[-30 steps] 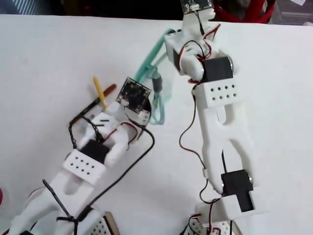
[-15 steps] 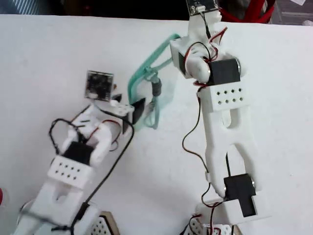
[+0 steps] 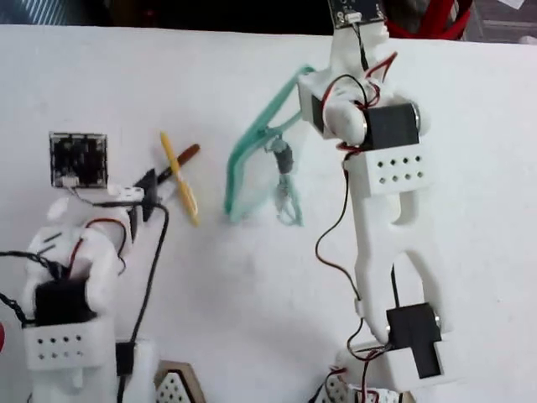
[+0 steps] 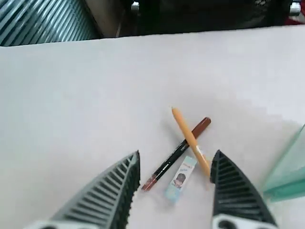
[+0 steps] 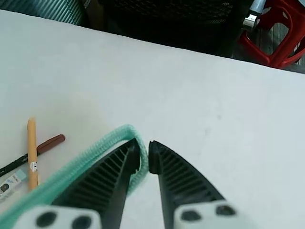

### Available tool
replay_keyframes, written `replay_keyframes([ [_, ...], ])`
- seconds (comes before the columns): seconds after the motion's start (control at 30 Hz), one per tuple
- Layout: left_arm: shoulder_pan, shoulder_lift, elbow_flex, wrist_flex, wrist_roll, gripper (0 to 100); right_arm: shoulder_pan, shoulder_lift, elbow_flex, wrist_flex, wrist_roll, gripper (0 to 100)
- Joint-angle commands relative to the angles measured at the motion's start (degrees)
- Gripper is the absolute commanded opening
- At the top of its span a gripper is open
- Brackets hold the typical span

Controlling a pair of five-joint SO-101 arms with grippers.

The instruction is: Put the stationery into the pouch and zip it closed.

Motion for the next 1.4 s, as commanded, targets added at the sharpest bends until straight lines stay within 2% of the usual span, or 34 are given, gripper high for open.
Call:
replay_keyframes([
  [0.0, -0.66, 12.44, -7.12, 0.18, -8.88, 23, -0.13, -3.65, -0.09, 1.36, -0.88, 1.8],
  [0.07, -0.84, 23.08, -11.87, 0.53, -9.58, 23, -0.31, -4.35, -0.09, 1.36, -0.88, 1.8],
  [0.13, -0.84, 34.24, -17.49, 0.7, -6.07, 23, -0.4, -4.09, -0.09, 1.27, -0.88, 1.8],
  [0.27, 0.75, 54.11, -30.15, 1.67, 7.91, 23, -0.4, -3.03, -0.09, 1.1, -0.88, 1.8],
  [0.43, 2.33, 70.64, -42.81, 2.64, 24.7, 23, -0.4, -0.4, 0.0, 1.45, -0.88, 1.8],
  [0.57, 1.98, 80.84, -49.85, 2.37, 32.35, 23, -0.31, 1.8, 0.0, 1.45, -0.88, 1.8],
  [0.63, 1.98, 85.05, -53.27, 2.37, 33.32, 22, -0.4, 2.07, 0.0, 1.45, -0.88, 1.8],
  [0.8, 2.33, 93.49, -62.42, 2.55, 32.97, 12, -0.4, 2.15, 0.0, 1.45, -0.88, 1.8],
  [1.2, 4.18, 103.08, -74.02, 7.74, 33.14, 14, -0.22, 2.59, 0.0, 1.98, -0.88, 1.8],
  [1.37, 4.26, 102.29, -77.71, 13.1, 33.05, 2, 0.04, 2.59, 0.0, 2.15, -0.88, 1.8],
])
